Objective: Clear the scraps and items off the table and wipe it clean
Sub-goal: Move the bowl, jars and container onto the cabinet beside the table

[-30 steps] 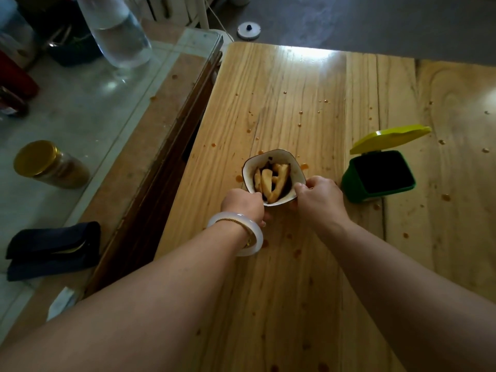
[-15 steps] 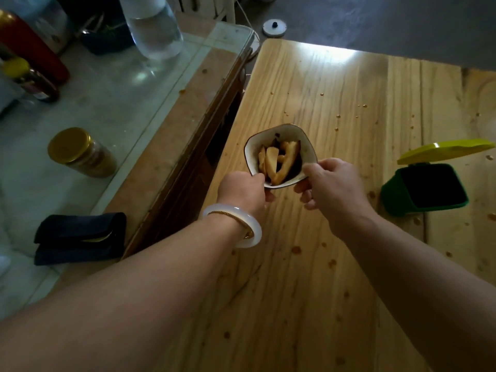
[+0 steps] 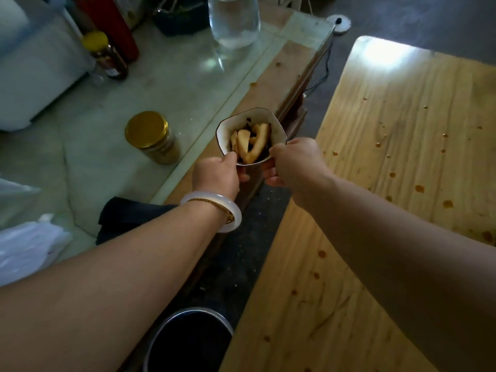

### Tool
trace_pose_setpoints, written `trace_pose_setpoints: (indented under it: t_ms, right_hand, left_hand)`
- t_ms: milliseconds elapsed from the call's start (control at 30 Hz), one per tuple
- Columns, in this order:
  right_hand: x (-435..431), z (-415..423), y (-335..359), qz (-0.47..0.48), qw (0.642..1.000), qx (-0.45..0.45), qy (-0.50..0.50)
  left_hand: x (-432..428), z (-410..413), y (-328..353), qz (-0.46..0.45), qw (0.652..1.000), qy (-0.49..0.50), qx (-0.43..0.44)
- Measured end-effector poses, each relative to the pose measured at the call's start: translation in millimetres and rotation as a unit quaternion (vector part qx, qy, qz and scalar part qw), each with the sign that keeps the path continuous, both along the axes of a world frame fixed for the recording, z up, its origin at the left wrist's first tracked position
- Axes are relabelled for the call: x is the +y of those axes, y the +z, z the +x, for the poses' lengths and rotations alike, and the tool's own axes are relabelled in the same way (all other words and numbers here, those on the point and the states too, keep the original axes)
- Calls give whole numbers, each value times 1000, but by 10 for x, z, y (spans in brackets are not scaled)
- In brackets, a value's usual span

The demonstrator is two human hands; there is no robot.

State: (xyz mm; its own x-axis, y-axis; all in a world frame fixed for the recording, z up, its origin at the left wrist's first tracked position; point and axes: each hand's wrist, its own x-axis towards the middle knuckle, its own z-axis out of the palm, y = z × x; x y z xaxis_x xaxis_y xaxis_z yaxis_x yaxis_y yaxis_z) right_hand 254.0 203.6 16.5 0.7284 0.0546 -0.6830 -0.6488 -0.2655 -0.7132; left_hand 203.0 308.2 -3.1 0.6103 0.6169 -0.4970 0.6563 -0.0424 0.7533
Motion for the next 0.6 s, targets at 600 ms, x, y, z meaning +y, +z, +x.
trace_pose_setpoints:
  t_ms: [600]
  right_hand:
    - [1222, 214, -1088, 38, 999, 20, -20]
  left_hand:
    - [1044, 191, -798, -225, 970, 81, 43]
